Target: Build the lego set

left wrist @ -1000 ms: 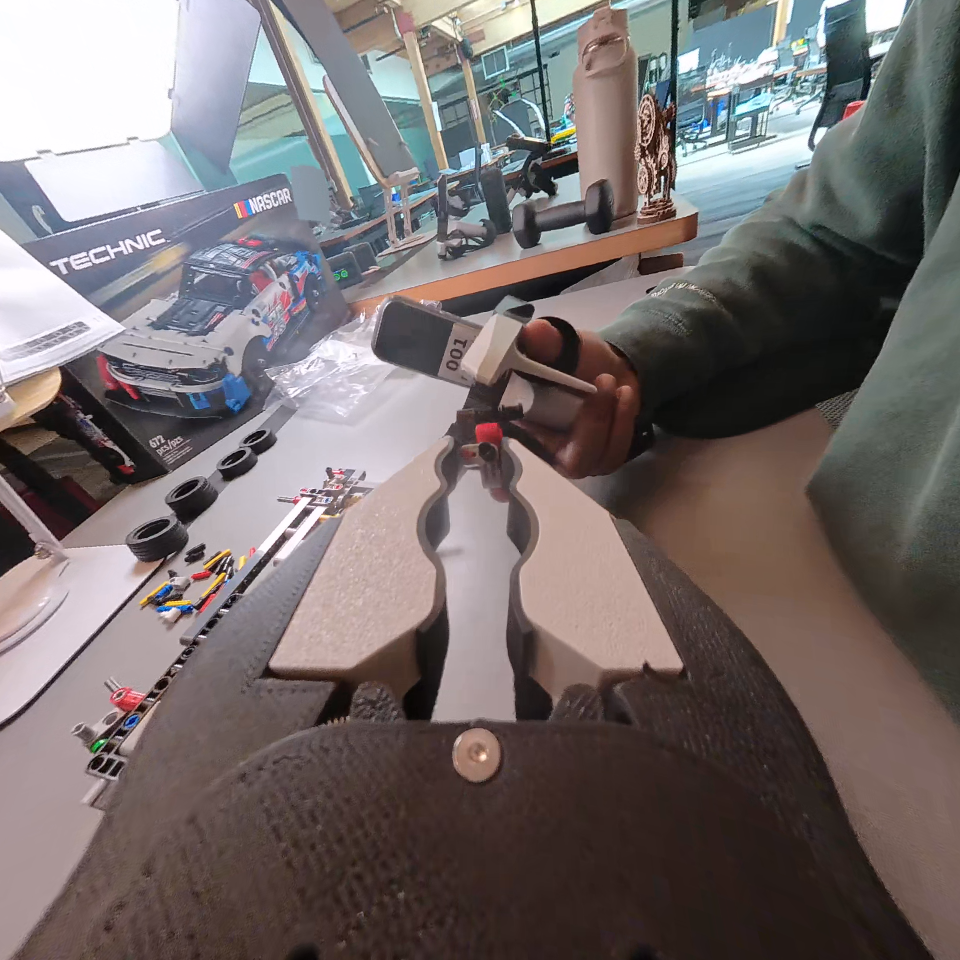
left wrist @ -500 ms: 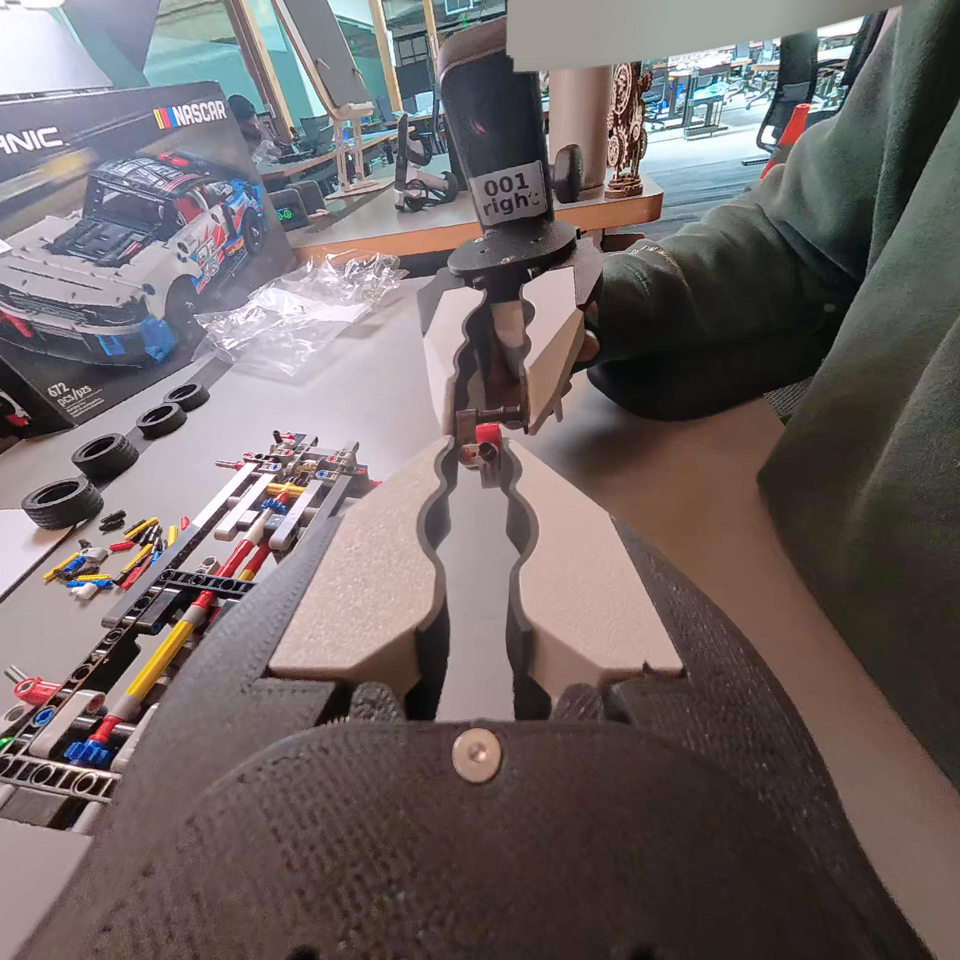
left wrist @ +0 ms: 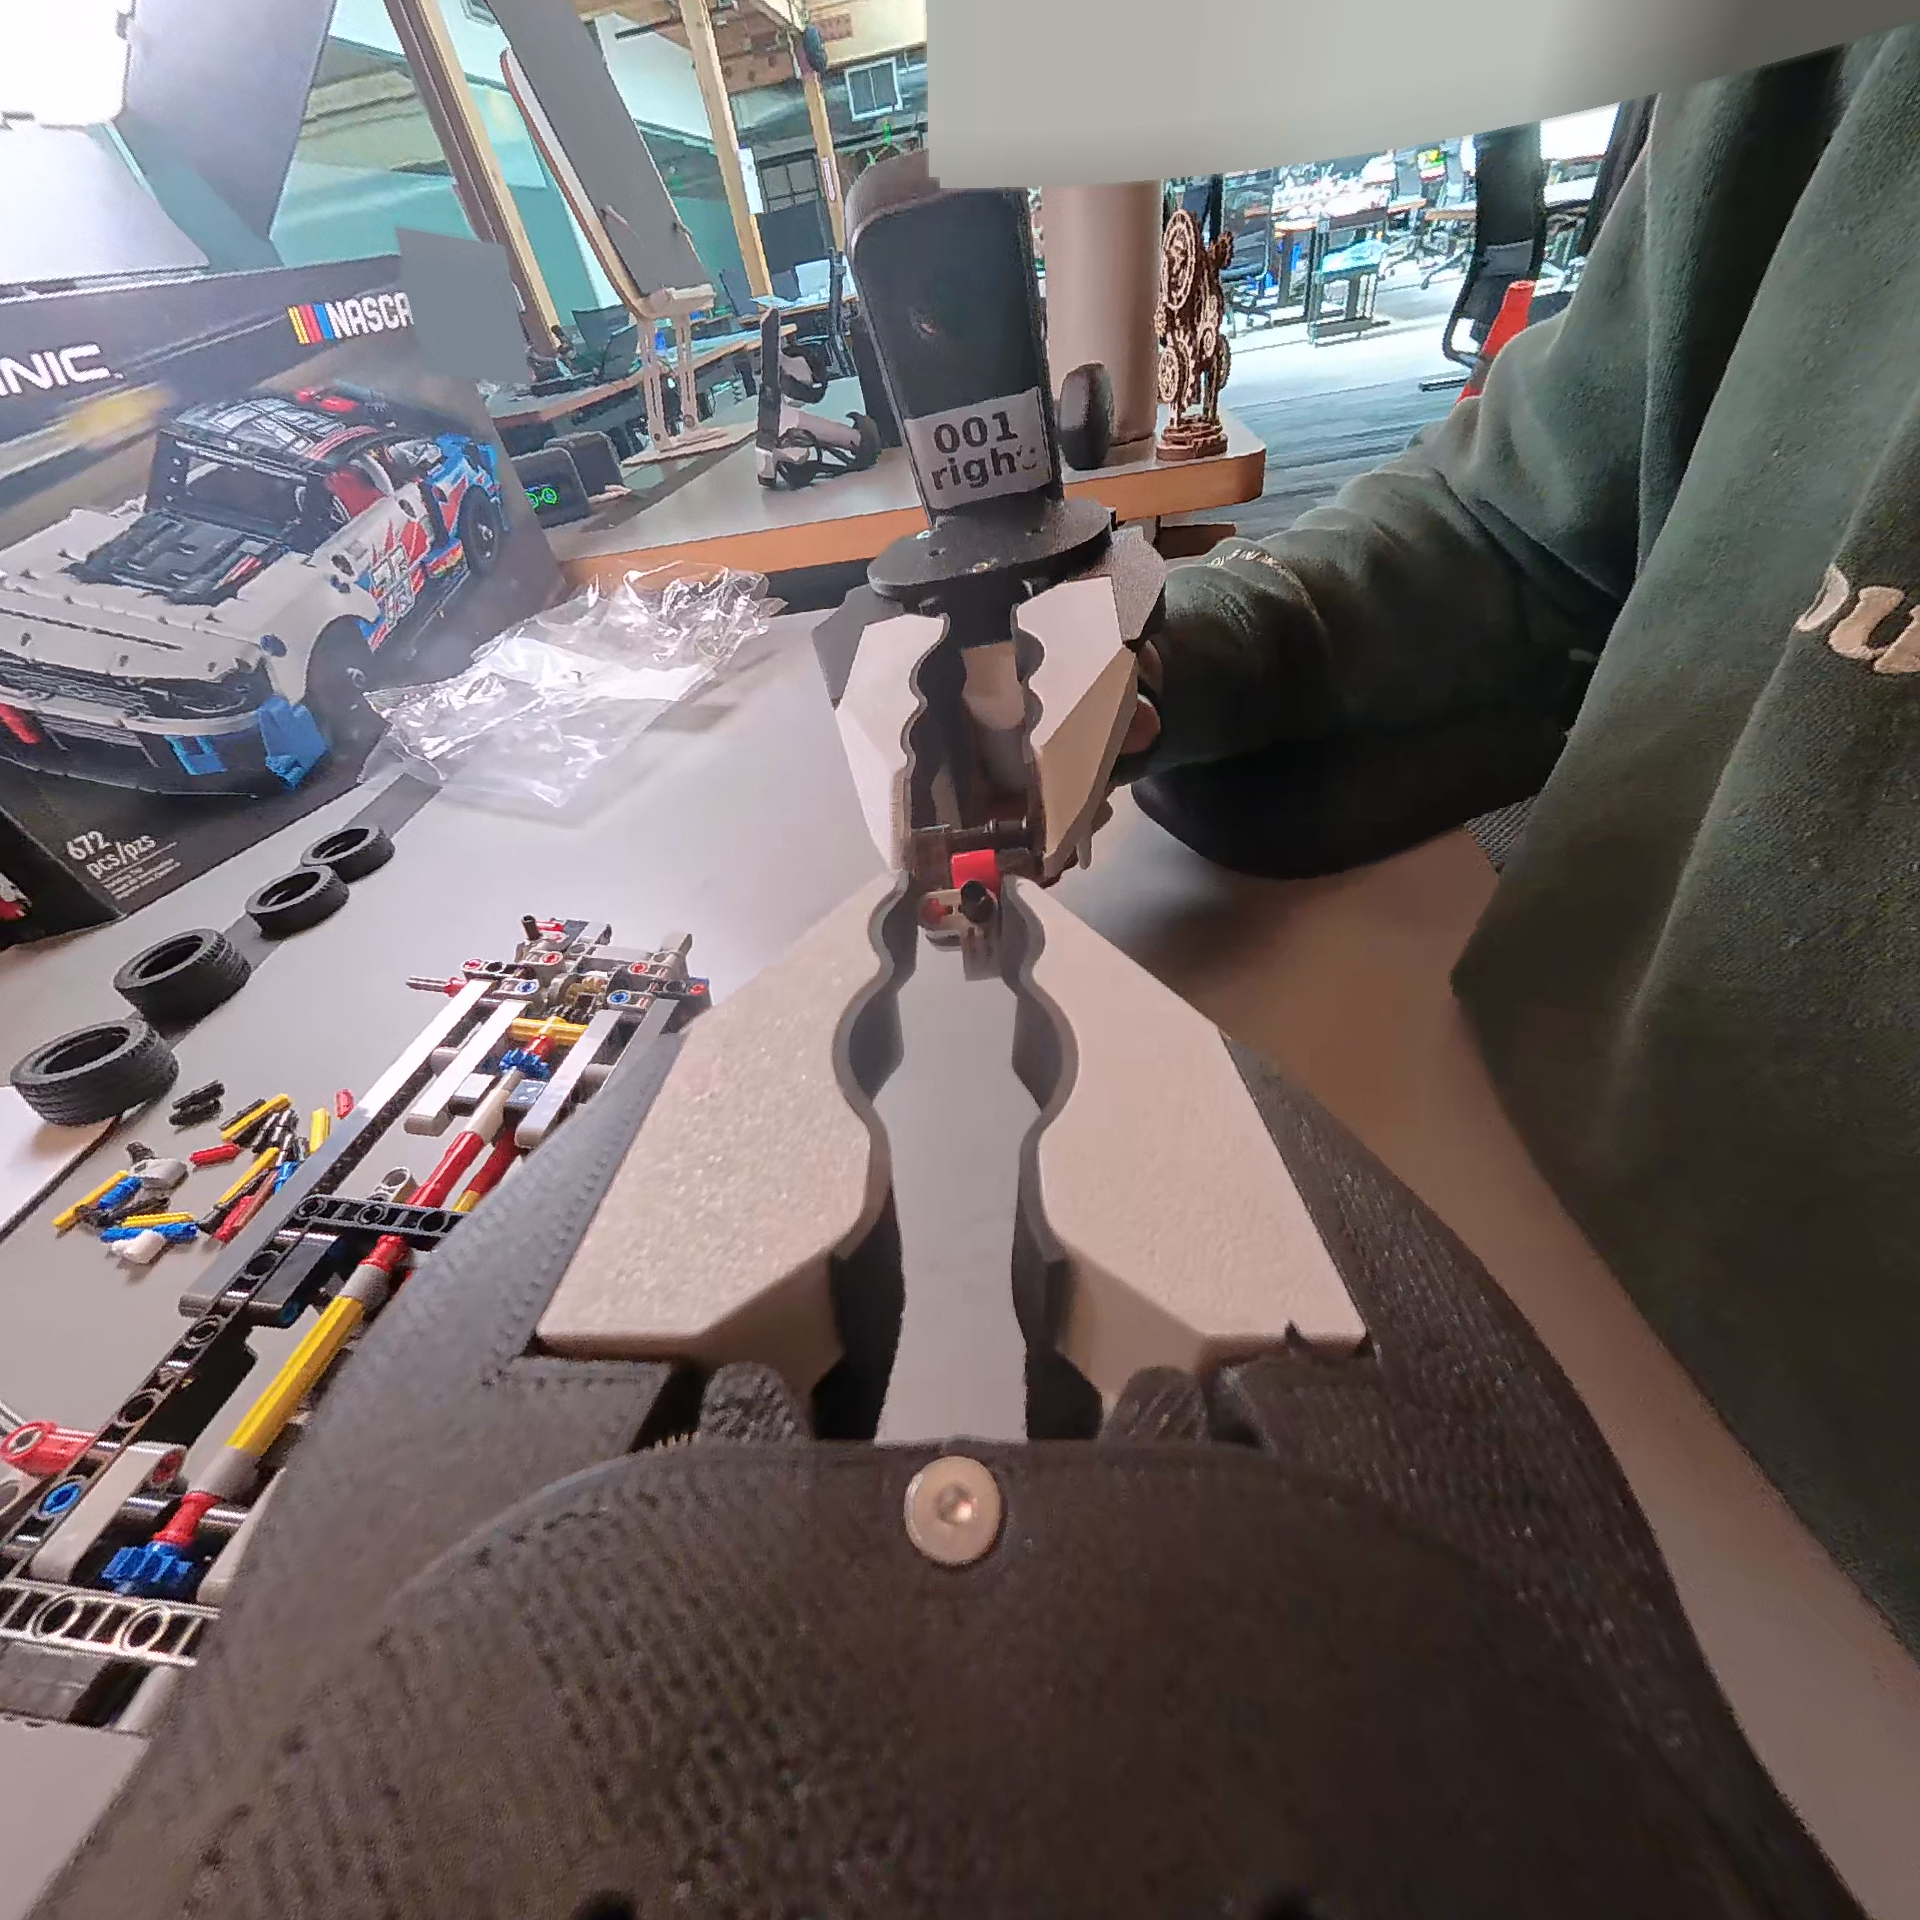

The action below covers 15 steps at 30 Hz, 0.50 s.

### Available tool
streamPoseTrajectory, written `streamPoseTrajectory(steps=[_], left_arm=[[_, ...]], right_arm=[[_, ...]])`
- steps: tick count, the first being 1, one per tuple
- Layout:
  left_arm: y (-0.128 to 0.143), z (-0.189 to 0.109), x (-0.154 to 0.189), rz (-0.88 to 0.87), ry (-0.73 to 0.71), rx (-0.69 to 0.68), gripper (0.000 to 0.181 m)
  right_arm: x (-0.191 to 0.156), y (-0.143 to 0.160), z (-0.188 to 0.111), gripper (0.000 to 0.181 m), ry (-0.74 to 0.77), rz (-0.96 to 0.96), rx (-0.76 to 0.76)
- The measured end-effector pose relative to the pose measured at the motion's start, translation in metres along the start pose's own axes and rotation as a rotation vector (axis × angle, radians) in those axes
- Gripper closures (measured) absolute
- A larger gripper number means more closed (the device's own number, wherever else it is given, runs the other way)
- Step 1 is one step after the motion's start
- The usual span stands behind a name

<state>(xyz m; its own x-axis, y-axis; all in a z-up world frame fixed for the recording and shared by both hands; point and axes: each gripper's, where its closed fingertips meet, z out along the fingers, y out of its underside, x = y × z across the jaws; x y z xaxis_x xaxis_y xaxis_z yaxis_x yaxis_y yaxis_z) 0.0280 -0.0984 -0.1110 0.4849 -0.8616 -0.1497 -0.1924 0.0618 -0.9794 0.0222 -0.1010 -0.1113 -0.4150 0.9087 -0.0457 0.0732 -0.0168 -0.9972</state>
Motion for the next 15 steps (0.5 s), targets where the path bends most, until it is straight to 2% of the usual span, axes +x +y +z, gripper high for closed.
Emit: streamPoseTrajectory(steps=[7,10,13,15], left_arm=[[-0.004,0.001,0.003,0.083,-0.026,0.007,0.168],[-0.003,0.001,0.001,0.130,-0.055,0.012,0.168],[-0.007,-0.001,-0.002,0.058,-0.042,0.054,0.157],[-0.008,-0.002,-0.001,0.028,-0.022,0.061,0.158]], right_arm=[[-0.003,-0.004,-0.002,0.160,-0.028,0.023,0.021],[-0.002,-0.005,-0.001,0.160,0.011,-0.046,0.023],[-0.005,-0.010,-0.001,0.160,0.024,-0.097,0.048],[-0.007,-0.011,-0.001,0.160,0.027,-0.124,0.053]])
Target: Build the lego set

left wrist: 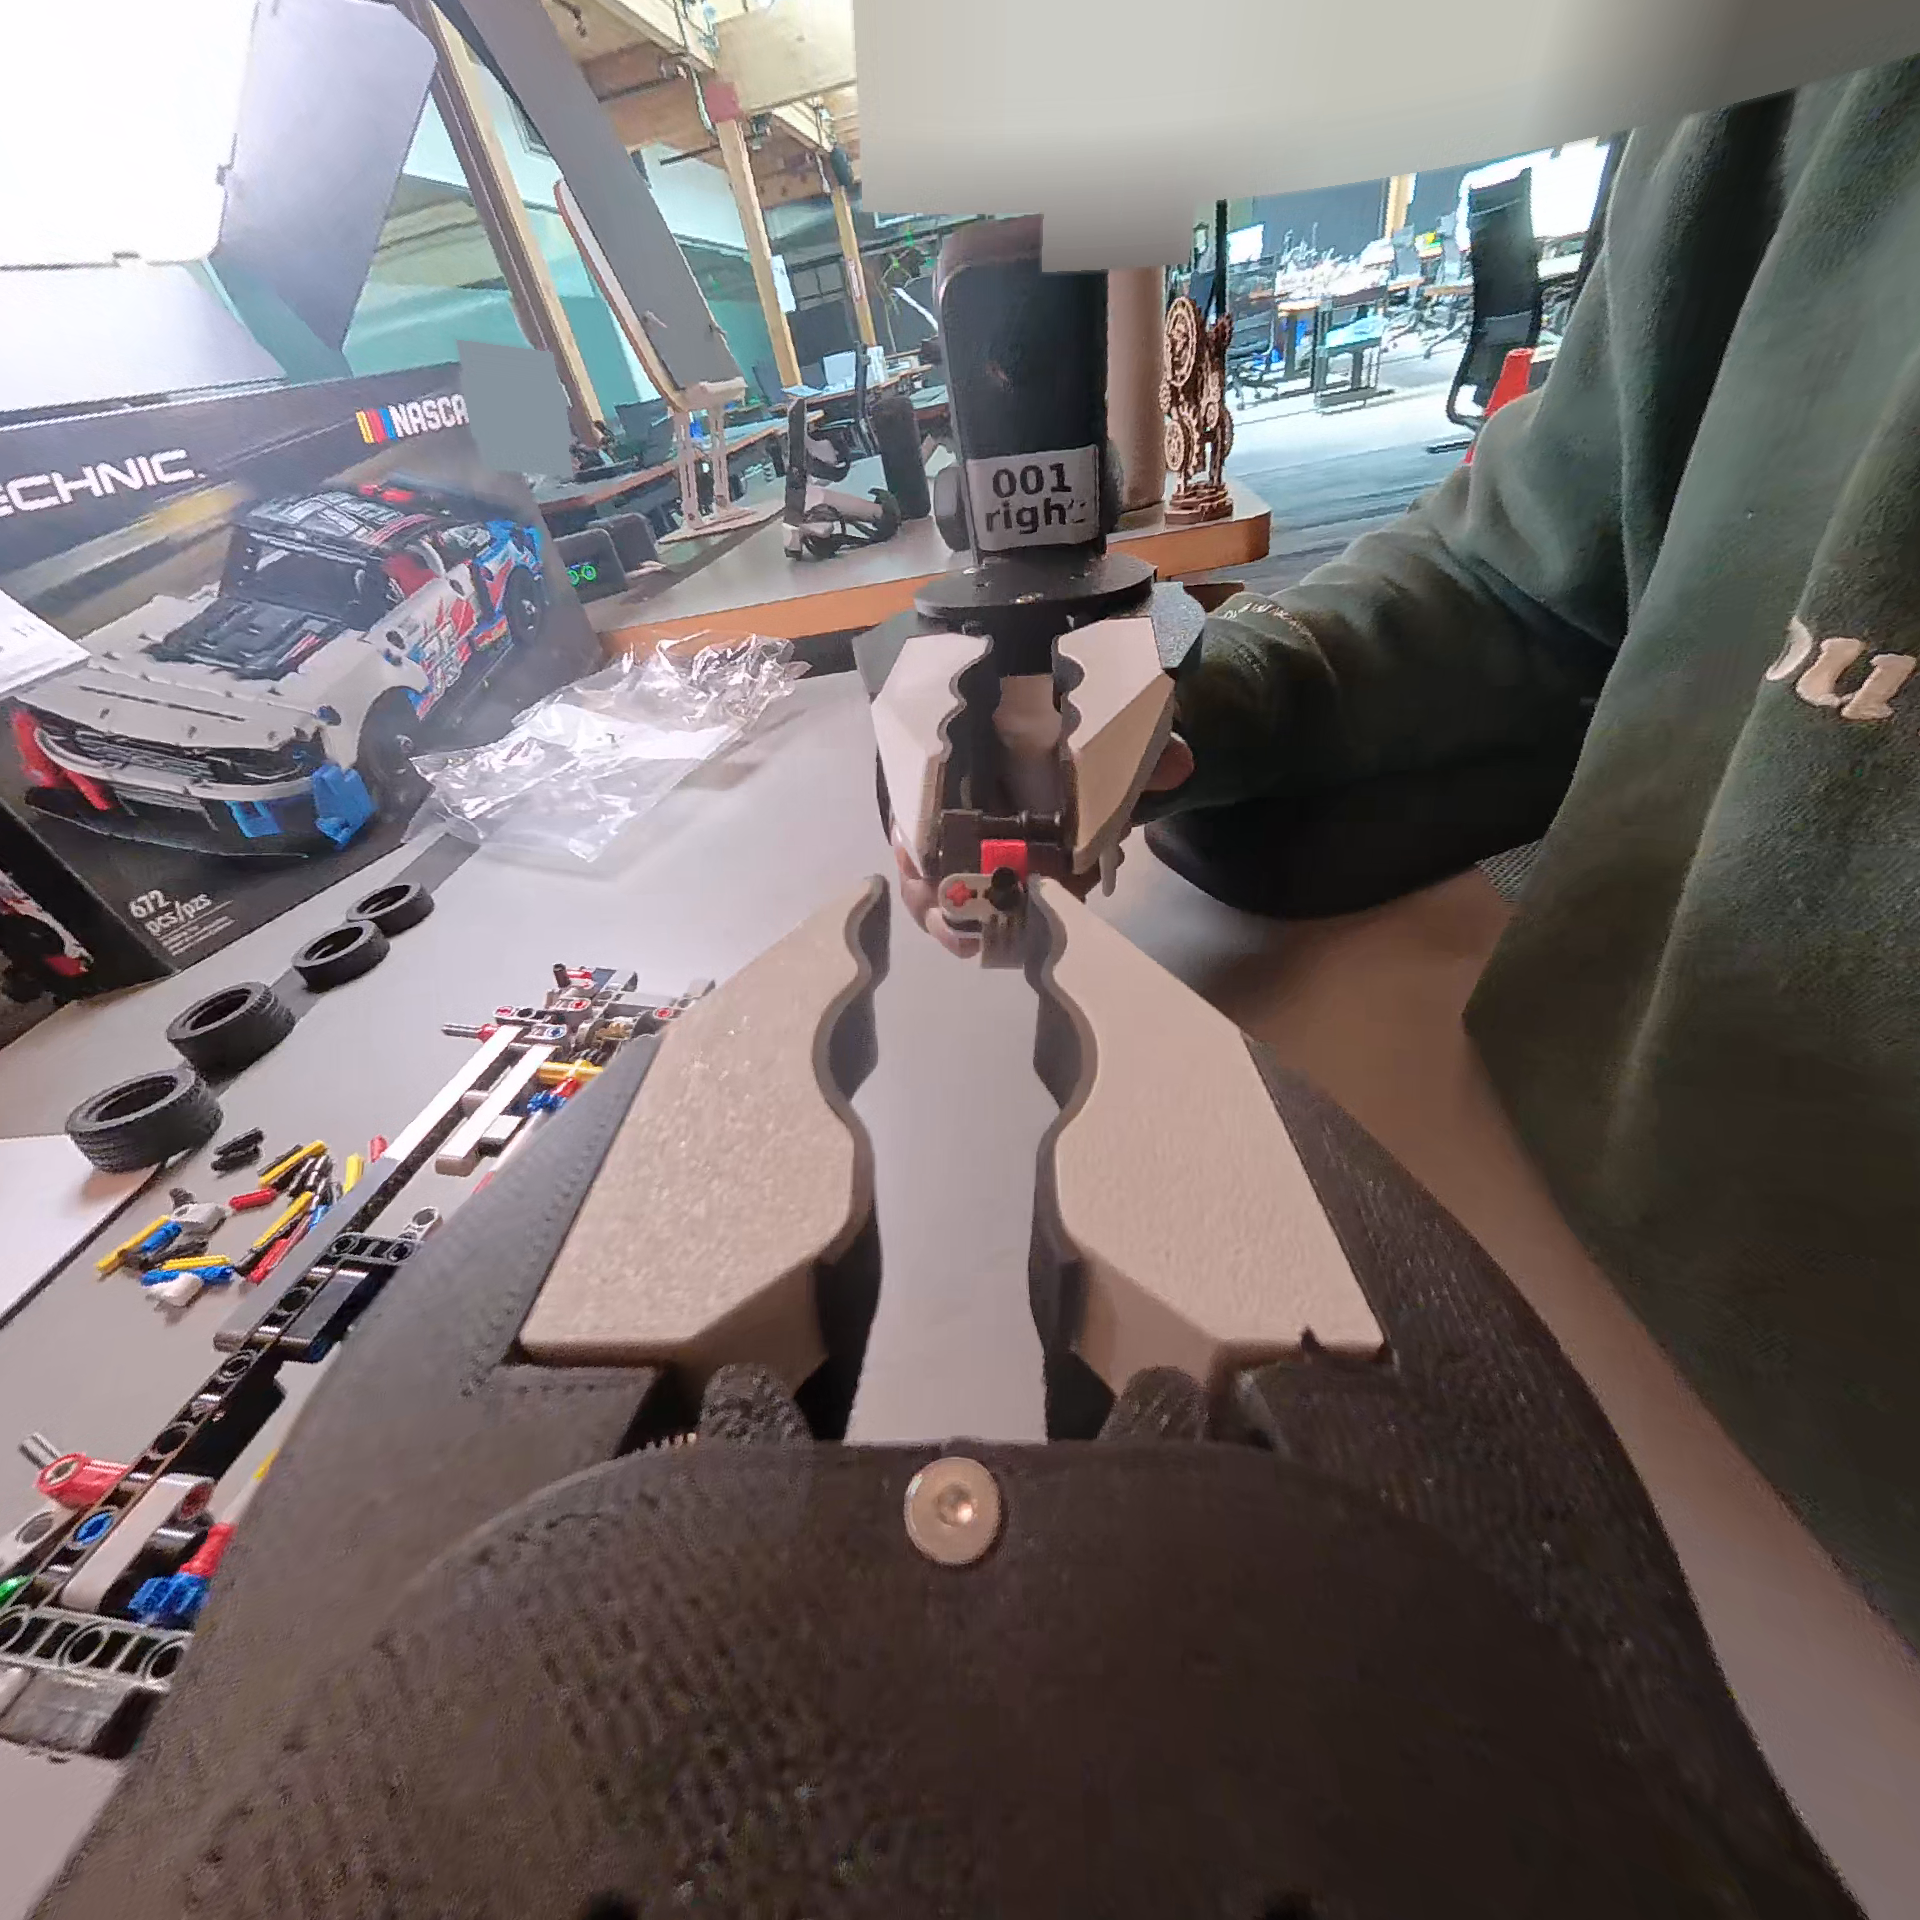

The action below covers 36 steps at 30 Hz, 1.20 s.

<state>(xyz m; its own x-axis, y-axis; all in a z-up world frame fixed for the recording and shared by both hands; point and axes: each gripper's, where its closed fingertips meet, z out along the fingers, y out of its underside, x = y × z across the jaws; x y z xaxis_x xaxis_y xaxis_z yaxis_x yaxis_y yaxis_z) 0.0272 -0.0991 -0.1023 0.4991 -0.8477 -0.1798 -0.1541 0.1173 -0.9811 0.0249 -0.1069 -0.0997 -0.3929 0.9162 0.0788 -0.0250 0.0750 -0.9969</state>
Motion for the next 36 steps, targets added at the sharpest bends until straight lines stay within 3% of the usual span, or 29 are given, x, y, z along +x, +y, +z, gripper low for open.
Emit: streamPoseTrajectory(steps=[4,11,21,36], left_arm=[[0.003,0.003,0.005,0.004,0.016,-0.021,0.168],[0.004,0.003,0.013,0.020,0.060,-0.047,0.167],[0.008,0.002,0.018,0.024,0.100,-0.090,0.167],[0.008,0.002,0.029,0.062,0.144,-0.102,0.167]], right_arm=[[0.000,0.001,0.002,0.160,0.004,0.007,-0.001],[-0.005,0.006,0.001,0.153,-0.056,0.030,-0.044],[-0.012,0.009,0.000,0.159,-0.090,-0.011,-0.102],[-0.017,0.010,0.001,0.160,-0.157,0.076,-0.085]])
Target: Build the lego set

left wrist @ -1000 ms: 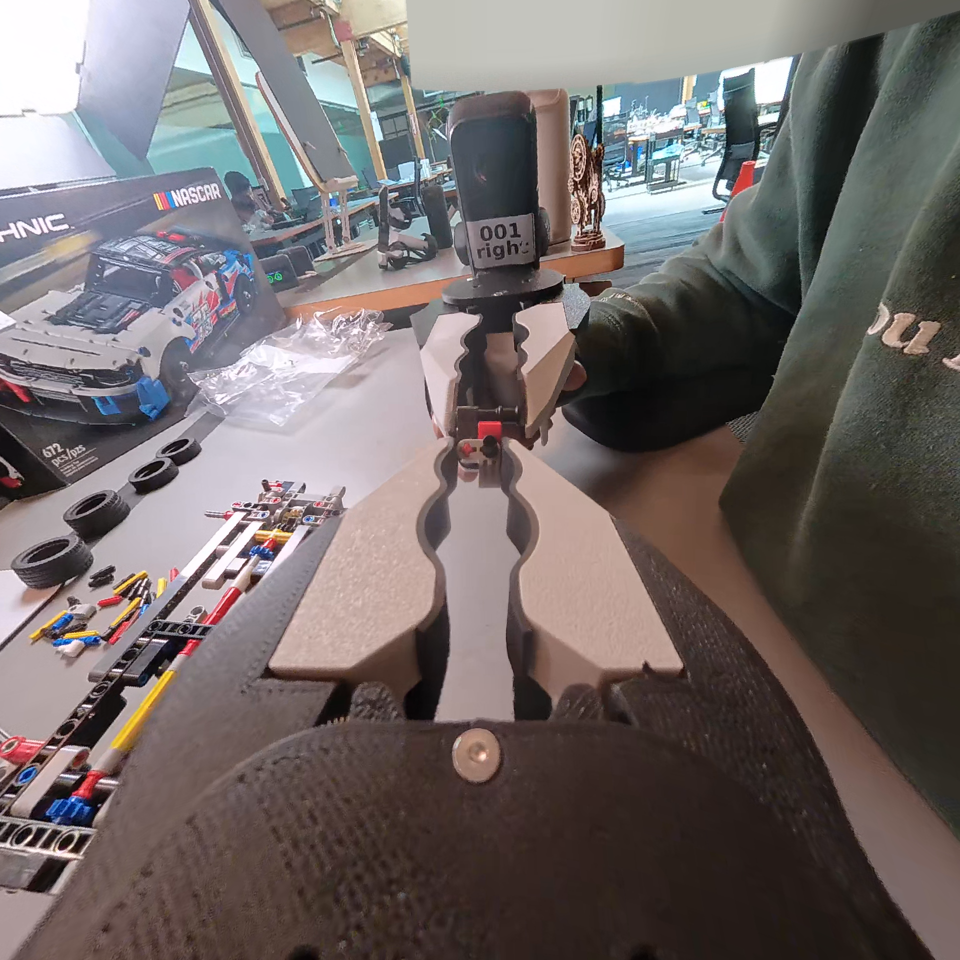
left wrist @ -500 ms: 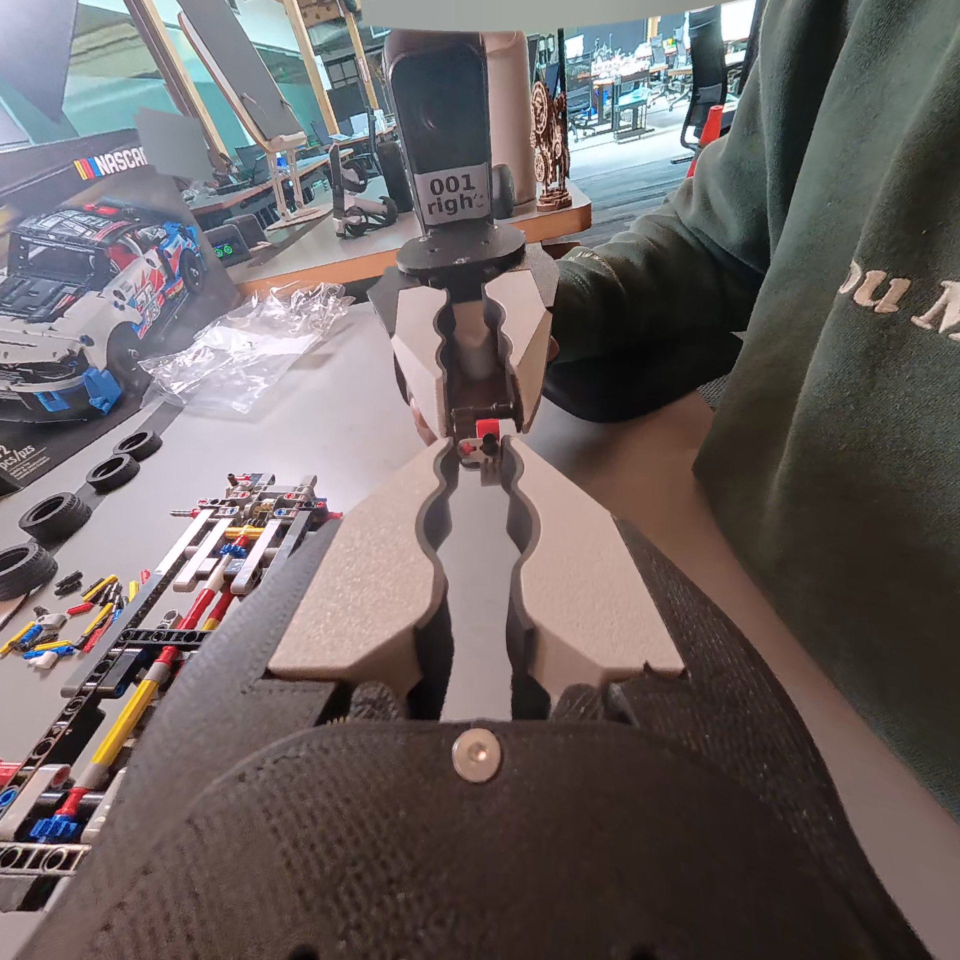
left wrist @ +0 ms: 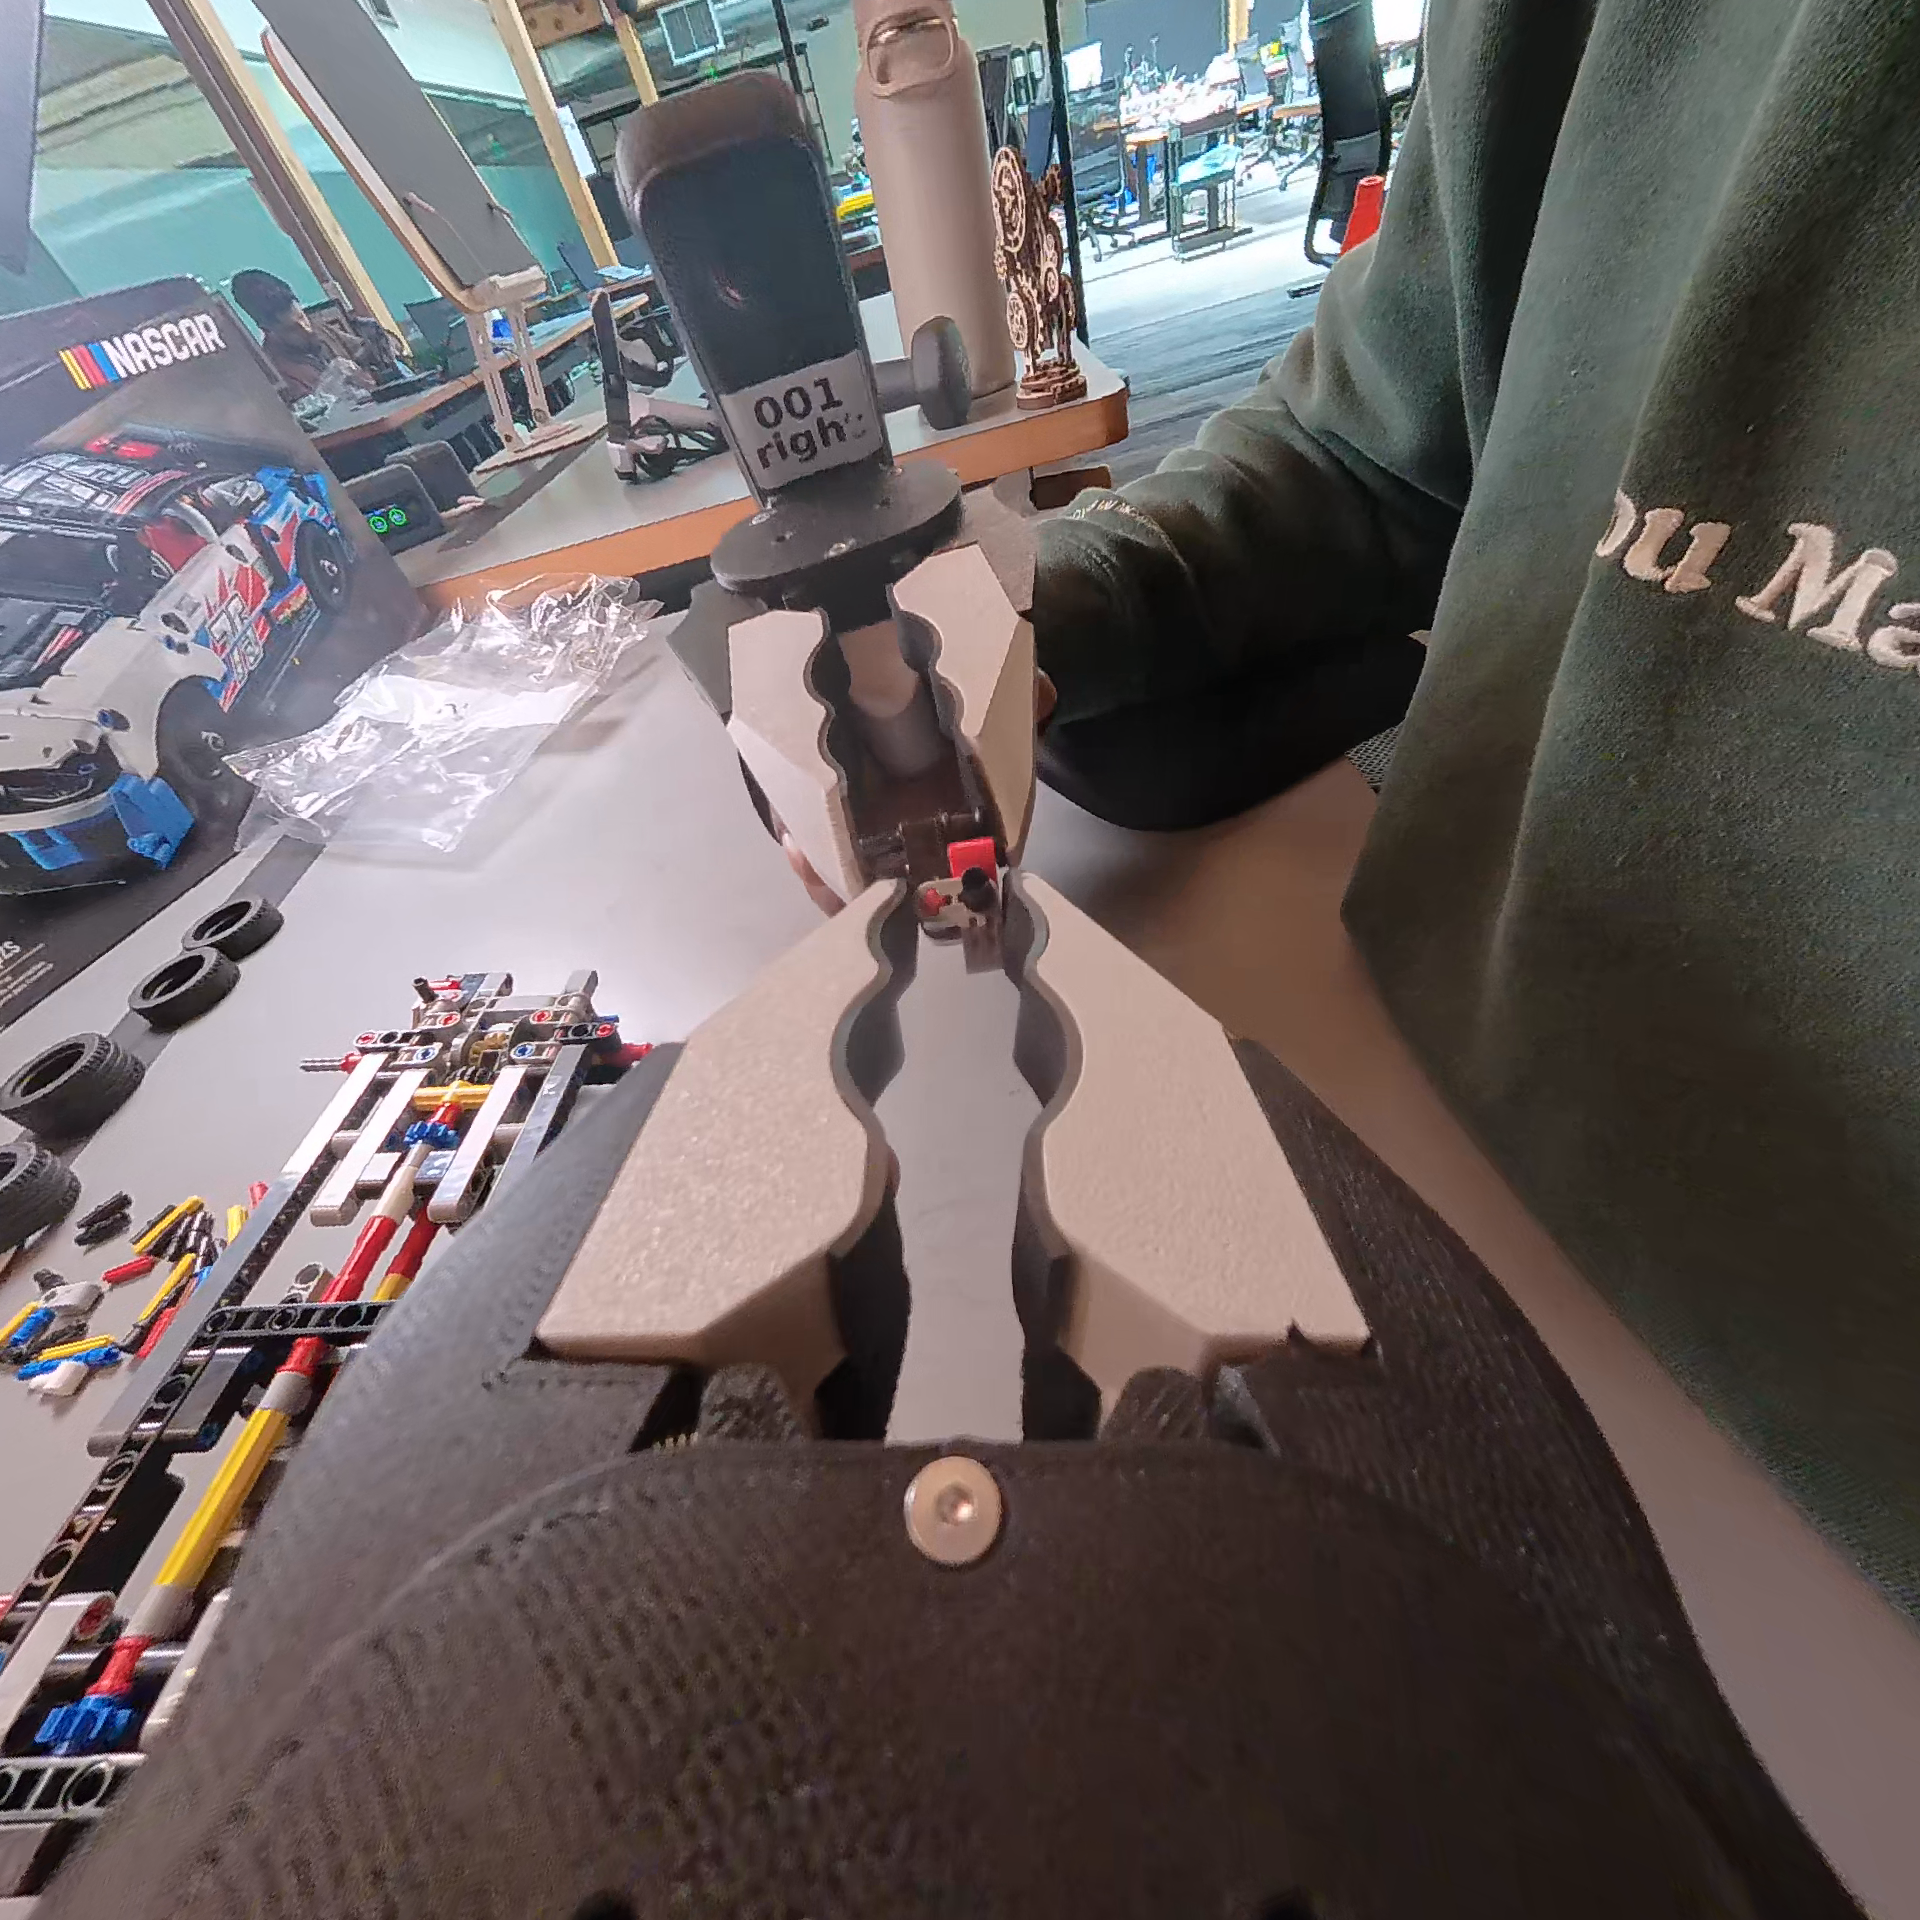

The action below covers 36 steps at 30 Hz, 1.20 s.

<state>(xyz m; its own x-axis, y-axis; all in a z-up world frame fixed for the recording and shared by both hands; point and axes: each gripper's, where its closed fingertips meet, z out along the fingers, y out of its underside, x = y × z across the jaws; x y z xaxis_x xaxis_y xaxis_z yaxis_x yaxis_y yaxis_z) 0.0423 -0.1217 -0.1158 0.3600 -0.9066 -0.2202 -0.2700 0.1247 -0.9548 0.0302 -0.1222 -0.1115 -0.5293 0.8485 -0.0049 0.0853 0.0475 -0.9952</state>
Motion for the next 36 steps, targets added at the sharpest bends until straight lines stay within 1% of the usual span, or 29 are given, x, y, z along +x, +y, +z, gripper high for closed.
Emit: streamPoseTrajectory(steps=[5,10,11,13,15,18,21,22,24,26,31,36], left_arm=[[-0.004,0.001,0.005,0.027,0.015,0.004,0.167],[0.000,0.000,0.005,0.027,0.022,-0.010,0.167],[0.000,0.001,0.005,0.027,0.026,-0.008,0.167],[0.003,0.002,0.000,0.028,0.001,-0.014,0.167],[0.007,0.001,-0.005,0.048,-0.027,-0.035,0.167],[0.014,-0.003,-0.013,0.083,-0.062,-0.070,0.167],[0.023,-0.002,-0.011,0.102,-0.043,-0.115,0.167],[0.026,0.000,-0.008,0.107,-0.030,-0.128,0.167],[0.030,0.002,-0.005,0.115,-0.018,-0.145,0.167],[0.032,0.002,-0.007,0.097,-0.024,-0.148,0.167],[0.036,-0.003,-0.023,-0.029,-0.058,-0.108,0.168],[0.052,-0.002,-0.031,-0.067,-0.094,-0.165,0.172]], right_arm=[[-0.007,-0.004,0.001,0.158,-0.027,-0.004,0.002],[-0.004,0.001,0.002,0.157,-0.022,0.015,-0.005],[-0.003,0.001,0.002,0.149,-0.011,0.018,-0.007],[0.001,0.002,0.001,0.152,0.008,0.036,-0.009],[0.005,0.005,-0.002,0.155,0.045,0.014,-0.023],[0.013,0.003,-0.008,0.149,0.103,-0.015,-0.027],[0.013,0.009,-0.005,0.142,0.117,-0.039,-0.066],[0.011,0.012,-0.001,0.143,0.111,-0.043,-0.078],[0.008,0.020,0.004,0.159,0.108,-0.054,-0.123],[0.011,0.024,0.003,0.159,0.130,-0.068,-0.143],[0.027,0.032,-0.001,0.160,0.202,-0.047,-0.177],[0.039,0.043,-0.003,0.160,0.275,-0.056,-0.234]])
